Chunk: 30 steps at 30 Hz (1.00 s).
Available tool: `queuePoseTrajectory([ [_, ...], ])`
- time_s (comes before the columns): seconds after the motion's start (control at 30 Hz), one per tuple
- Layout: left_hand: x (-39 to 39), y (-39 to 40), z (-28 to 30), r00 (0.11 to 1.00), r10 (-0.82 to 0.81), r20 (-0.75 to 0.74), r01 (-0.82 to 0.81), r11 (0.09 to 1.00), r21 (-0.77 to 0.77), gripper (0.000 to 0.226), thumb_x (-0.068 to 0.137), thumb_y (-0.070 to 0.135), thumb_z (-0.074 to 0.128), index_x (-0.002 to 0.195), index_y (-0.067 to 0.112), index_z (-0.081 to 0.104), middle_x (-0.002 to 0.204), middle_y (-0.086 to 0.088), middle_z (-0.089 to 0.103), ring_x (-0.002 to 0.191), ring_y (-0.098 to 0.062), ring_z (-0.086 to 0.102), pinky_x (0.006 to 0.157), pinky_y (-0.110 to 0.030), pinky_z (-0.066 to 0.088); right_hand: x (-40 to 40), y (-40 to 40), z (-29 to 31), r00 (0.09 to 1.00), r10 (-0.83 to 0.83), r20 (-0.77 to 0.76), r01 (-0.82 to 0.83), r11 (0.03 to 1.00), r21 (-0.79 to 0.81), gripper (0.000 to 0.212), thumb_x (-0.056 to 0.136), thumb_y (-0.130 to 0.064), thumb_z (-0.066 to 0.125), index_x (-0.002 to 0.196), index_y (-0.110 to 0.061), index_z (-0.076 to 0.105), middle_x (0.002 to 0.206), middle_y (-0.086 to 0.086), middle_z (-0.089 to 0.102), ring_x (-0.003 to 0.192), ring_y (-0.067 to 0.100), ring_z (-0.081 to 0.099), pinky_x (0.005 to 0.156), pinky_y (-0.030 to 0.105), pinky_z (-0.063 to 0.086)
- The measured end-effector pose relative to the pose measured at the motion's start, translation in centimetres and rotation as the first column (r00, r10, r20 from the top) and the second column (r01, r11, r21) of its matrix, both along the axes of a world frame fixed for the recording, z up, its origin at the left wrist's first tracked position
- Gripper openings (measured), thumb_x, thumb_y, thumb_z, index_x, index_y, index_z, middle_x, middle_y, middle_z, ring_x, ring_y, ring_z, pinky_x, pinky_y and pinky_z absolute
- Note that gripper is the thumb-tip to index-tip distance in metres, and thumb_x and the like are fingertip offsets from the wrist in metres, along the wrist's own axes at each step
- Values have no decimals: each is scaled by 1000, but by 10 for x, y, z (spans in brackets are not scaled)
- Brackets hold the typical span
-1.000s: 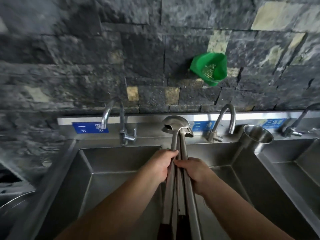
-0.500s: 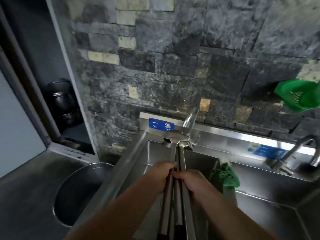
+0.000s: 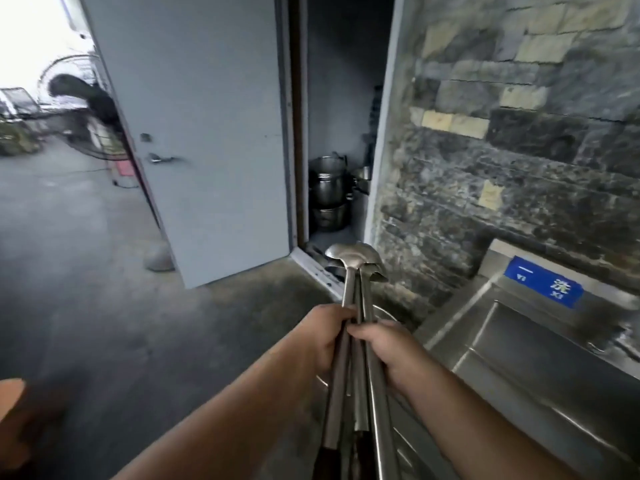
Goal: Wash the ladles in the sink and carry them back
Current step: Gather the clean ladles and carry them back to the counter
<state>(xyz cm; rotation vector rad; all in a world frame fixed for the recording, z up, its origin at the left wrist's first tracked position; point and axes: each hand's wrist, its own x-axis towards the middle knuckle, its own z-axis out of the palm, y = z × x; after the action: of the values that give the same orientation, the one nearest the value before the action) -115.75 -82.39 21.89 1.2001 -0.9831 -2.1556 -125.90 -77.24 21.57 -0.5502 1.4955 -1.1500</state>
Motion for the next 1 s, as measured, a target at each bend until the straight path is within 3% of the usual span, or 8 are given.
queuePoseTrajectory([
  [0.17,127,-7,-5,944,328,28,-327,944,-36,26,92,10,49,101,-10,65,87,-27,63,64,-32,65,61,-40,59,114,-30,2,955,286,-71,-288,958,-13,16,78,-4,75,90,5,68,81,22,73,67,31,70,69,43,60],
  [0.3,204,-3,-11,844,534,45,-531,845,-68,25,96,13,50,99,-7,64,77,-22,65,58,-30,65,54,-35,56,187,-50,1,881,460,-111,-464,885,-17,14,78,-1,75,82,3,62,72,18,69,60,28,67,59,32,54],
  [0.43,277,8,-16,709,704,48,-701,710,-65,25,97,14,48,92,-2,66,74,-19,68,61,-29,67,60,-36,56,259,-65,1,739,666,-101,-668,744,13,15,78,-3,75,87,3,64,77,21,72,57,26,69,49,26,52],
  [0.5,308,16,-16,623,780,61,-778,626,-57,24,98,16,48,95,-2,64,75,-19,67,62,-29,66,62,-38,56,292,-70,3,652,752,-98,-756,655,-2,18,79,-4,76,88,3,62,75,18,71,55,24,67,45,22,48],
  [0.63,360,45,-6,416,909,26,-908,417,-30,31,98,16,46,113,-6,62,84,-20,68,68,-30,67,63,-35,58,359,-71,11,469,878,-96,-883,468,-30,31,82,2,72,66,-8,48,58,4,59,54,17,59,46,24,43],
  [0.73,388,71,2,279,960,-10,-960,278,-36,32,99,15,42,115,-5,62,81,-19,69,68,-29,67,65,-35,57,406,-60,9,285,957,-54,-958,284,-30,7,80,2,72,81,3,66,66,18,70,60,31,70,58,35,57],
  [0.93,430,144,22,-22,1000,22,-998,-20,-56,27,100,15,39,93,1,61,61,-14,66,49,-23,65,47,-28,54,481,-9,22,-36,999,-1,-999,-36,-39,19,82,3,69,99,10,65,85,31,69,66,37,70,65,48,60],
  [1.0,443,179,26,-118,993,27,-992,-117,-41,29,100,19,39,96,1,61,65,-14,65,50,-23,65,46,-26,53,507,20,25,-146,989,-4,-988,-146,-39,23,82,1,70,102,11,63,85,31,69,68,39,70,64,50,59],
])
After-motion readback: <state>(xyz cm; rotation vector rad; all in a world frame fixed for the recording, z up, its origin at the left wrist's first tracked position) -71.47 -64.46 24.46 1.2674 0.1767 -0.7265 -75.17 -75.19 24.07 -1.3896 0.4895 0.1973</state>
